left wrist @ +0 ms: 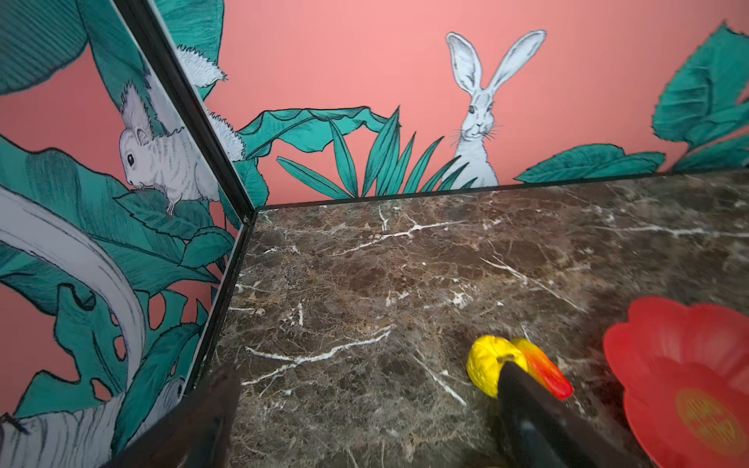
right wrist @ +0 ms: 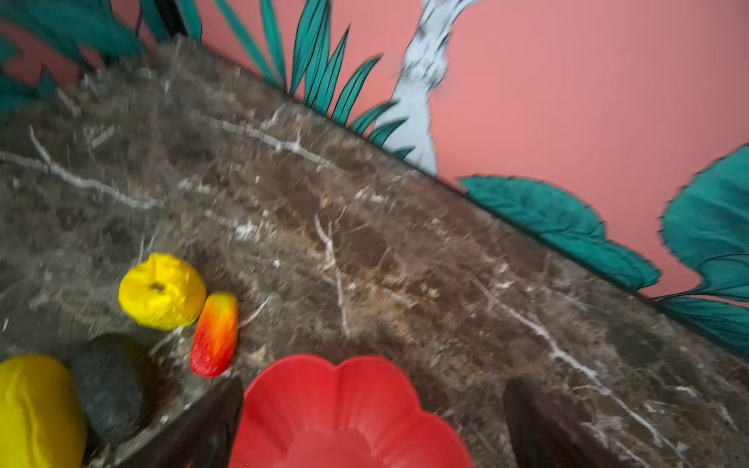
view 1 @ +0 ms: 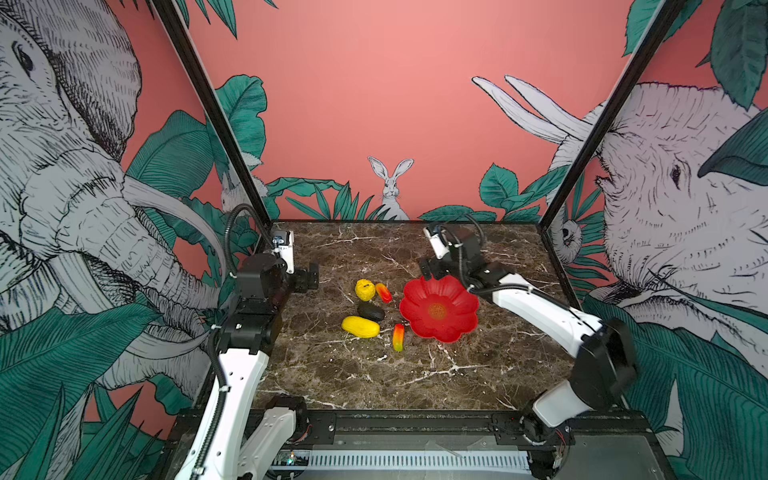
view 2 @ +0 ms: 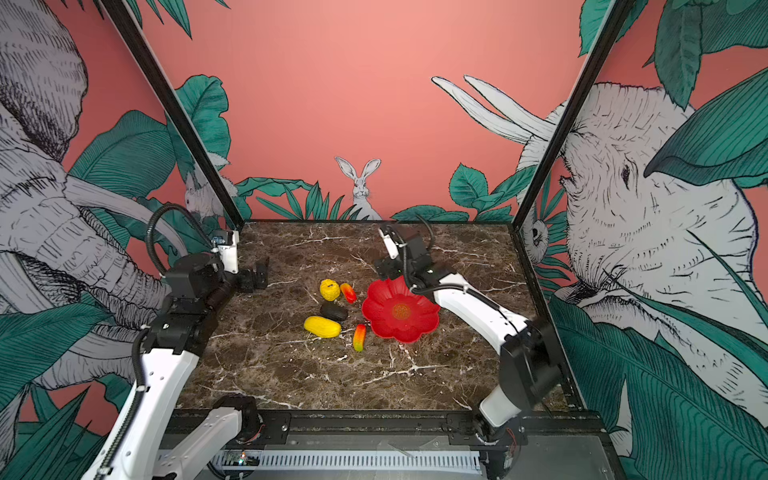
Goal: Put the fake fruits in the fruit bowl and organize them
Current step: 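Reach the right gripper to the small yellow fruit and grasp it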
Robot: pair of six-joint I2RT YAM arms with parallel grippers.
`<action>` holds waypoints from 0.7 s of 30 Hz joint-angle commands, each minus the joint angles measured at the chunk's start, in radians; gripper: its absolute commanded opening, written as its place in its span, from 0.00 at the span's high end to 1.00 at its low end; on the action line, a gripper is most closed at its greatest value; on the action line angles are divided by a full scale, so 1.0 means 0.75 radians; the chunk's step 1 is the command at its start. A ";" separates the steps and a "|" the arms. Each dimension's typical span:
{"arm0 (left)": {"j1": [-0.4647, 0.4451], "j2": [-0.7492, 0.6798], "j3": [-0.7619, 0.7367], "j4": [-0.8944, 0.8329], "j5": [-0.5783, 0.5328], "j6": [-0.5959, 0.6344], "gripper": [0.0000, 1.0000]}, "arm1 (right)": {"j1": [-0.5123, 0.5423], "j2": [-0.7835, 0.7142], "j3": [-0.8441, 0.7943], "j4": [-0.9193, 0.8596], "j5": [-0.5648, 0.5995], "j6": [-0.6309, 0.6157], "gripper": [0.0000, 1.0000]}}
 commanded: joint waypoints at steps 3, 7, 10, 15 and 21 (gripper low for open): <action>-0.005 -0.090 -0.132 -0.166 0.176 0.118 0.00 | 0.137 0.322 0.390 -0.325 -0.146 -0.033 0.01; -0.003 -0.107 -0.160 -0.179 0.195 0.120 0.00 | 0.229 0.523 0.608 -0.385 -0.234 0.011 0.01; -0.004 -0.107 -0.156 -0.171 0.216 0.119 0.00 | 0.276 0.626 0.697 -0.392 -0.251 0.048 0.01; -0.003 -0.131 -0.157 -0.174 0.232 0.112 0.00 | 0.297 0.771 0.804 -0.384 -0.248 0.121 0.01; -0.003 -0.144 -0.156 -0.176 0.251 0.109 0.00 | 0.299 0.917 0.909 -0.378 -0.189 0.172 0.02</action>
